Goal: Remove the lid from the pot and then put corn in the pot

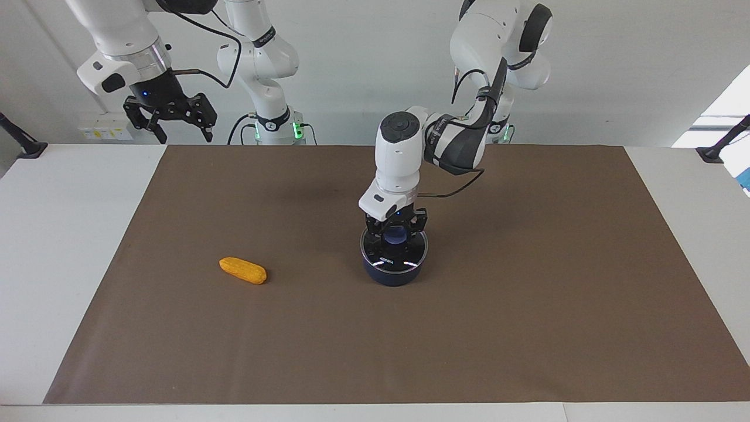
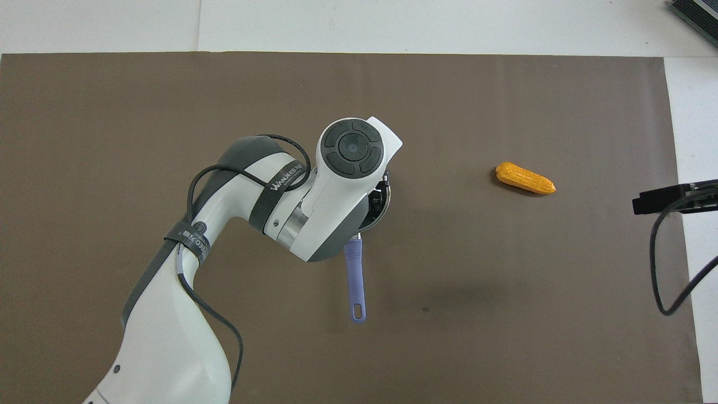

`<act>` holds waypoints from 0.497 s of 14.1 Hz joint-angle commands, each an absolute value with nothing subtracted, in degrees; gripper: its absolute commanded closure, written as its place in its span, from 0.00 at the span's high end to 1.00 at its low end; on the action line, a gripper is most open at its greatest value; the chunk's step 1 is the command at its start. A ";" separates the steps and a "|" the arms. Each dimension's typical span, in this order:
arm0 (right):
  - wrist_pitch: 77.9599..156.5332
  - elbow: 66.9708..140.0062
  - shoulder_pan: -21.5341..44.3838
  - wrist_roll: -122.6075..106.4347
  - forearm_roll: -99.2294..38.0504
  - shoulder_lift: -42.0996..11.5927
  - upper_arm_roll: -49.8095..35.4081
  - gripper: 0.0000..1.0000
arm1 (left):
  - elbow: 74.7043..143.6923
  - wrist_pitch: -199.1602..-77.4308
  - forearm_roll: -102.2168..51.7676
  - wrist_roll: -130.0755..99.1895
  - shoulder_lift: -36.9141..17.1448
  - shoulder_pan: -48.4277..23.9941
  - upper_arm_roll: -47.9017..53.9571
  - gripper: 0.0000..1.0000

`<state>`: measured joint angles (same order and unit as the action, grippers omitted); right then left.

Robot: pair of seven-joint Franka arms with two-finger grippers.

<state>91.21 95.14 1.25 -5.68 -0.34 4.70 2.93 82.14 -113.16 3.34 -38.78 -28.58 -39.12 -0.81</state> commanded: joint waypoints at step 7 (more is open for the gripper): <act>103.25 99.05 1.05 -15.02 -0.35 -0.17 2.81 1.00 | 81.74 -109.25 3.43 -38.94 -26.28 -38.94 -0.88 0.12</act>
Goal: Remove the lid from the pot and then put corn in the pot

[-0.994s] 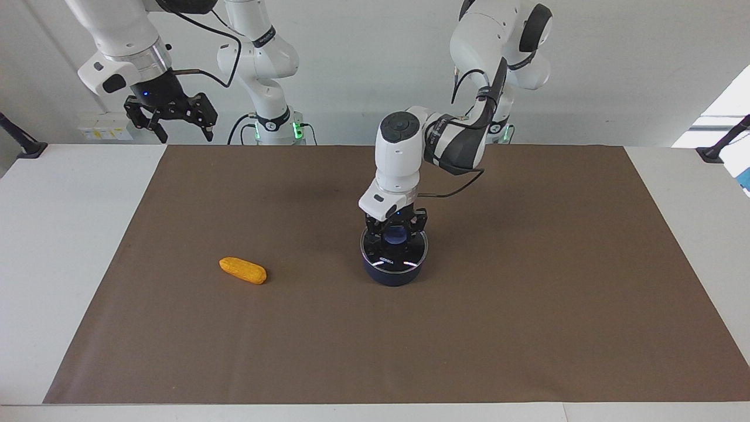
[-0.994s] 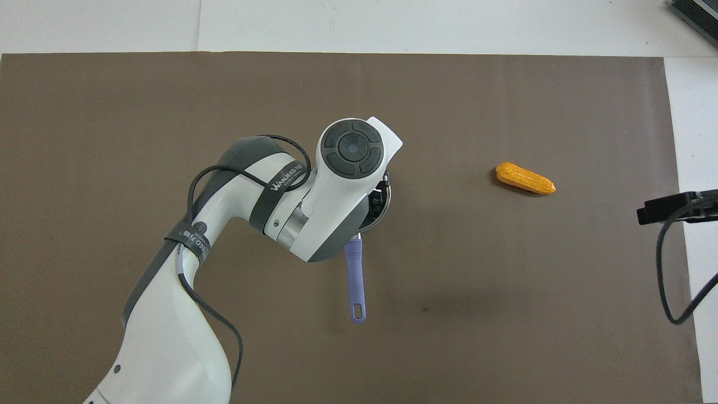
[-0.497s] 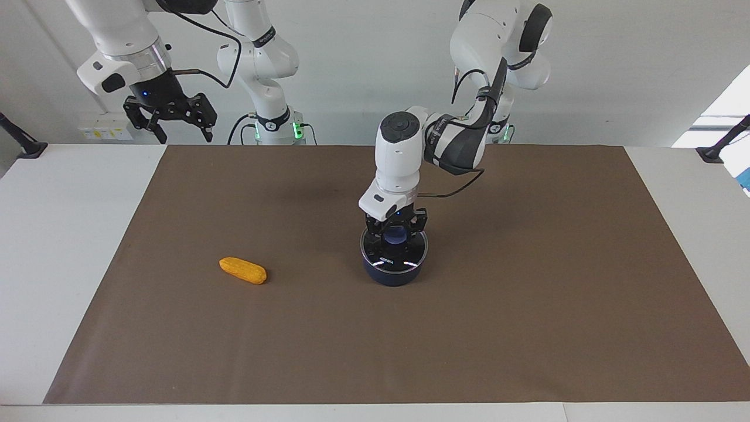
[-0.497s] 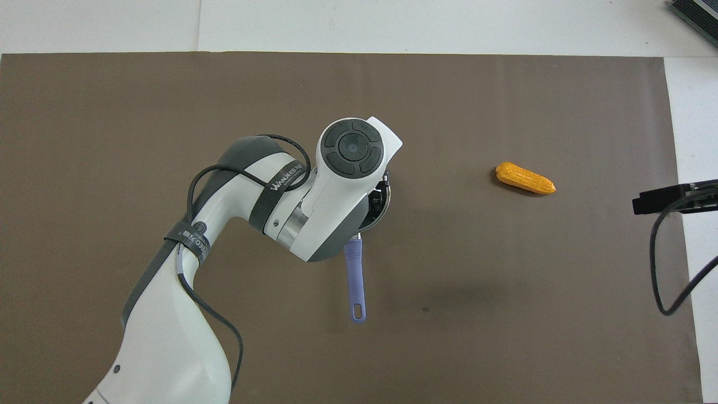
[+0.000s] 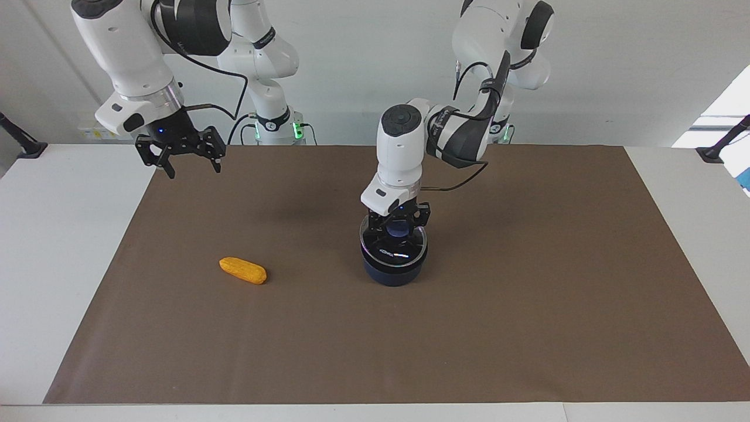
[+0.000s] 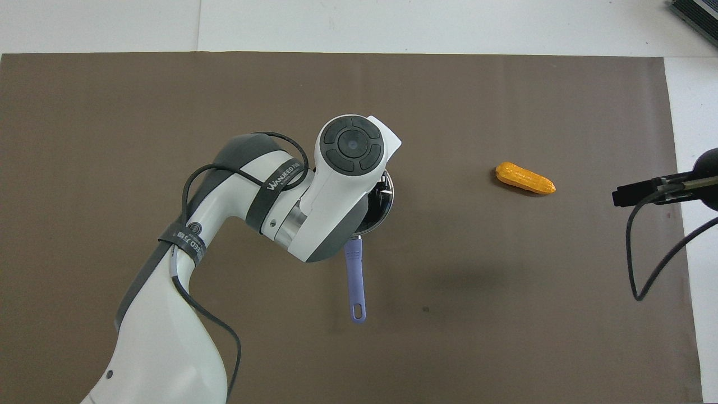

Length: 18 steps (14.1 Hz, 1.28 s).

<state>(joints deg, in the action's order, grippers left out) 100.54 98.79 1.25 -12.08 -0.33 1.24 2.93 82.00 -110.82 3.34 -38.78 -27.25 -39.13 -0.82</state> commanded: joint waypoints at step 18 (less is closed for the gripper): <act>130.60 104.67 3.25 -71.36 -1.67 -23.81 2.37 1.00 | 87.88 -105.99 5.97 -30.96 -18.99 -27.26 -2.46 0.05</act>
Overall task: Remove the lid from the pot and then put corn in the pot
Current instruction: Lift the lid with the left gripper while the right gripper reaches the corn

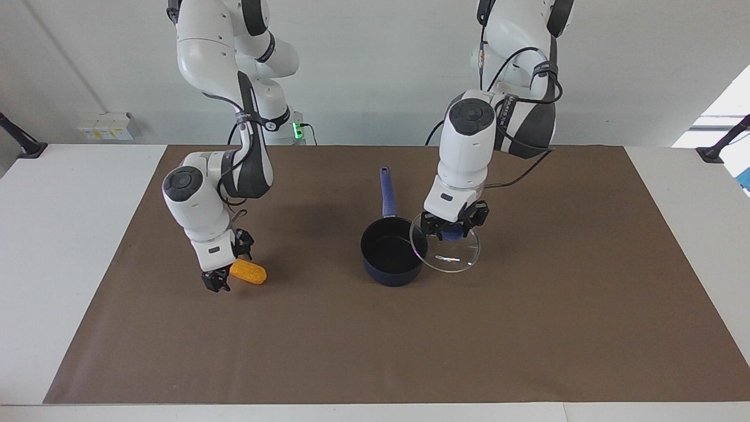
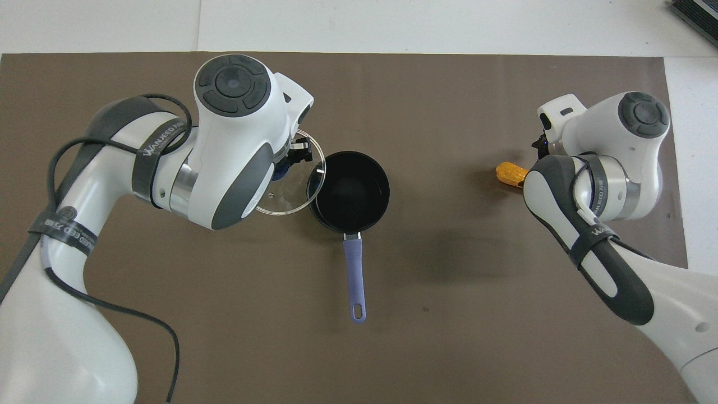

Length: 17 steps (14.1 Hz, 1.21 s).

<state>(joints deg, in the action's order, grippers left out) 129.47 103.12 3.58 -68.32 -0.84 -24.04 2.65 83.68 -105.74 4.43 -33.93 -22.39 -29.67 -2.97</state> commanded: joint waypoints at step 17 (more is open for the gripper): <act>125.35 101.60 3.87 -57.53 -4.57 -22.78 2.46 0.00 | 121.80 -131.29 9.30 0.00 -6.50 -6.42 -2.46 0.05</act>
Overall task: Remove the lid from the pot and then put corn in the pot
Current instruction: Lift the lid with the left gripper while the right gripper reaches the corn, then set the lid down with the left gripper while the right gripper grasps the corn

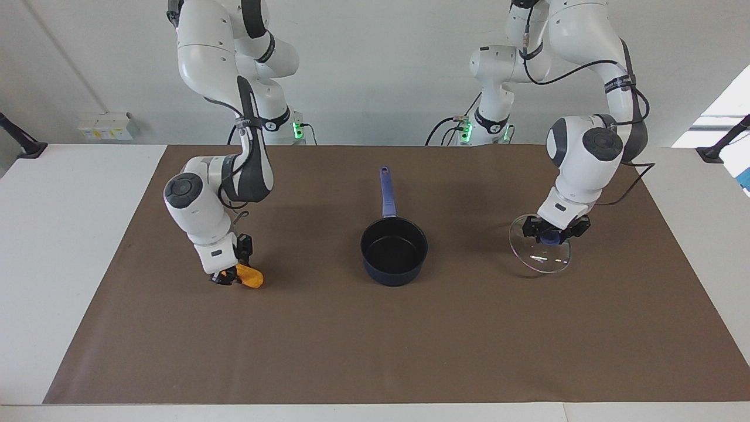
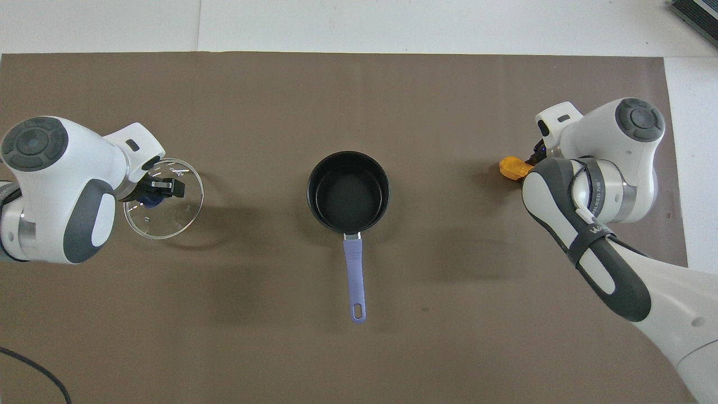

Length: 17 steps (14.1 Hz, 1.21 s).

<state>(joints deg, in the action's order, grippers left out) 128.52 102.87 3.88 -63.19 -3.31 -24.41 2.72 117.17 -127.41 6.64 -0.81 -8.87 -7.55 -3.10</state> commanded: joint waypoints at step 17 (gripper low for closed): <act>108.28 96.06 18.70 9.54 0.70 -10.89 2.02 0.00 | 112.87 -125.09 -1.12 1.67 -5.02 -3.43 -2.20 1.00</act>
